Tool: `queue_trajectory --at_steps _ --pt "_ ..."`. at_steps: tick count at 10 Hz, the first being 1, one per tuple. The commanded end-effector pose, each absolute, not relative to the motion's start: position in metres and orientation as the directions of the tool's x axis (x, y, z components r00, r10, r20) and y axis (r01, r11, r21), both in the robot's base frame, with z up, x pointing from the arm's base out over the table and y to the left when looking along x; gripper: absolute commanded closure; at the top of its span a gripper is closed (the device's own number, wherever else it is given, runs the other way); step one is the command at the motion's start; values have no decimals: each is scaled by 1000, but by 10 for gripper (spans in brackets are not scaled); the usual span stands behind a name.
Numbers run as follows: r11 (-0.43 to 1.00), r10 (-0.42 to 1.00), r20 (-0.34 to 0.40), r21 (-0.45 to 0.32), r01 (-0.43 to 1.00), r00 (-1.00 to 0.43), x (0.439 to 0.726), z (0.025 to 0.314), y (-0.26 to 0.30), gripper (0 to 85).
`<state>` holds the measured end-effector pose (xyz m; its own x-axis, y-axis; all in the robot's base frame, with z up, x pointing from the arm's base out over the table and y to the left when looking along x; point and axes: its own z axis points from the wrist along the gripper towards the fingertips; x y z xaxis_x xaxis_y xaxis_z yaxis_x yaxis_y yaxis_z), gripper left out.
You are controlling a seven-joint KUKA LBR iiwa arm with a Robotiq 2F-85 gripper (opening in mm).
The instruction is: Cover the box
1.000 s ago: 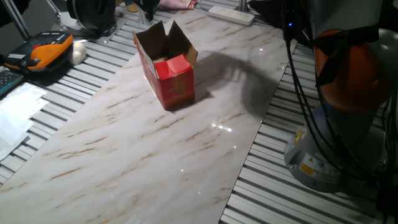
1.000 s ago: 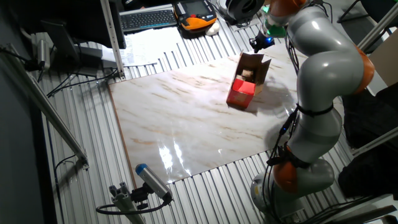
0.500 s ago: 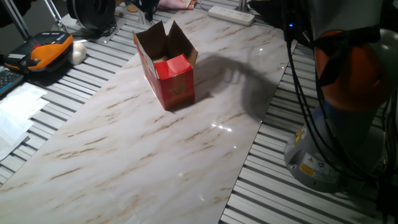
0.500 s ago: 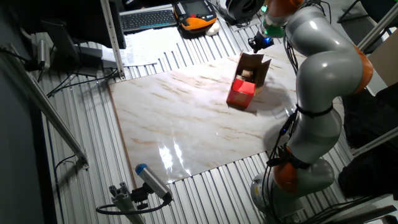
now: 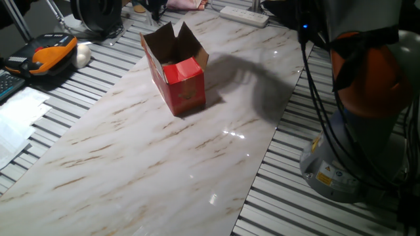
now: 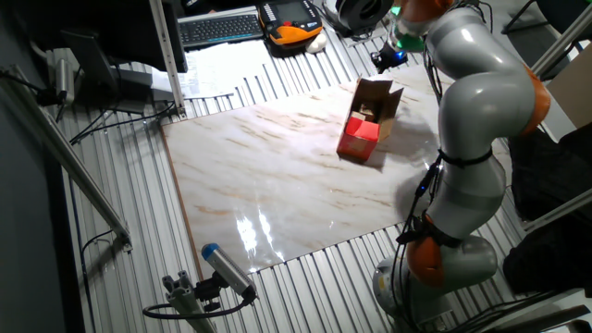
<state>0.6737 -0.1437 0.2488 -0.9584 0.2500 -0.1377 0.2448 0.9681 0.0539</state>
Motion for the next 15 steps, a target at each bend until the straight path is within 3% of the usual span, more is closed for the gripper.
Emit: queue_trajectory --at_steps 1,6,8,12,15 --pt "967 253 -143 45 249 -957 677 247 -142 850" --pt "969 246 -147 31 244 -958 692 216 -139 850" --pt "980 201 -109 11 201 -974 686 204 -139 850" --pt "983 186 -122 32 183 -975 664 176 -133 850" --pt "979 198 -147 -6 201 -969 656 166 -123 850"
